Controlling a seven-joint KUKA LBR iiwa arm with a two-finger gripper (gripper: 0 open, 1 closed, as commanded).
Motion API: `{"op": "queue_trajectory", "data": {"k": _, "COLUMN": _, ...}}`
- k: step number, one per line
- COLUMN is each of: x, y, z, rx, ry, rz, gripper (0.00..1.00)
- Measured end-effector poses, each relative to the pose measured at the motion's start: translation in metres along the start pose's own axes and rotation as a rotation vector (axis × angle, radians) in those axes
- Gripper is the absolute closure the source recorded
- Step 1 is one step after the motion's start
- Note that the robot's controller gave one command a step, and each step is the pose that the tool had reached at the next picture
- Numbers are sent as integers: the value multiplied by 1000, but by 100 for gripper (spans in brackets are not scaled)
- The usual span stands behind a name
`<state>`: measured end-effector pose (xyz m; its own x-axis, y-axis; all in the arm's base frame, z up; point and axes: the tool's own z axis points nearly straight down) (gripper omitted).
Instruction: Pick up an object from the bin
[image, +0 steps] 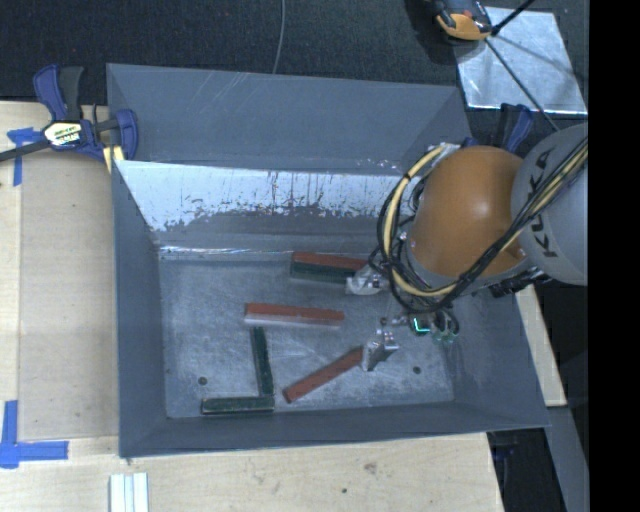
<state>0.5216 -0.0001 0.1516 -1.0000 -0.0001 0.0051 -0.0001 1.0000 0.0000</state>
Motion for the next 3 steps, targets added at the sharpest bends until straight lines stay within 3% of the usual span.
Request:
{"op": "queue_trajectory", "data": {"k": 1, "x": -2, "y": 0, "z": -4, "rx": 0, "ry": -8, "rz": 0, "gripper": 0}}
{"op": "queue_trajectory", "data": {"k": 2, "x": 6, "y": 4, "z": 72, "rx": 2, "ry": 6, "rz": -159, "gripper": 100}}
{"op": "queue_trajectory", "data": {"k": 3, "x": -5, "y": 6, "z": 71, "rx": 0, "ry": -44, "rz": -155, "gripper": 0}}
